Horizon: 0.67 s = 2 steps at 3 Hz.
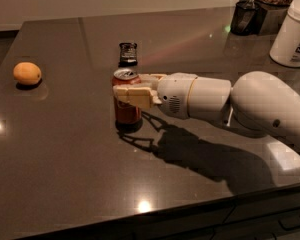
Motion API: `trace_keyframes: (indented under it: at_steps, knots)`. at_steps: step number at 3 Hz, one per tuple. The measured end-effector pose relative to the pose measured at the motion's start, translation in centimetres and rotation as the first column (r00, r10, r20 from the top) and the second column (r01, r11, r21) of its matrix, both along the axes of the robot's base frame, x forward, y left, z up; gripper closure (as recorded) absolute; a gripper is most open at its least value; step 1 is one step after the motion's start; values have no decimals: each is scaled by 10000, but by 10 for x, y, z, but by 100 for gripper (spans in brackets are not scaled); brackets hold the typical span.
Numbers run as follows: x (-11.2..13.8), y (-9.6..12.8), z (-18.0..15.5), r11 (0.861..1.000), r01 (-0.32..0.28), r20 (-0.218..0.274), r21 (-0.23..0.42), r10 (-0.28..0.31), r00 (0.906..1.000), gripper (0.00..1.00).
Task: Place coke can upright
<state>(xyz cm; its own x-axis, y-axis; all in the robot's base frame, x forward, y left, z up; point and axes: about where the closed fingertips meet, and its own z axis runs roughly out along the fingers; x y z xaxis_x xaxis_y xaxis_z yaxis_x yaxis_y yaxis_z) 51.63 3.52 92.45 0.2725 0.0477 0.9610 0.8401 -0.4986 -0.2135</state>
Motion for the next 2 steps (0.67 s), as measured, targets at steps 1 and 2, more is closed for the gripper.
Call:
trace_keyframes:
  at_steps: [1, 2]
  knots:
    - [-3, 2, -6, 9999, 94, 613, 82, -98, 9981, 35]
    - [-4, 5, -6, 9999, 91, 702, 129, -100, 9975, 4]
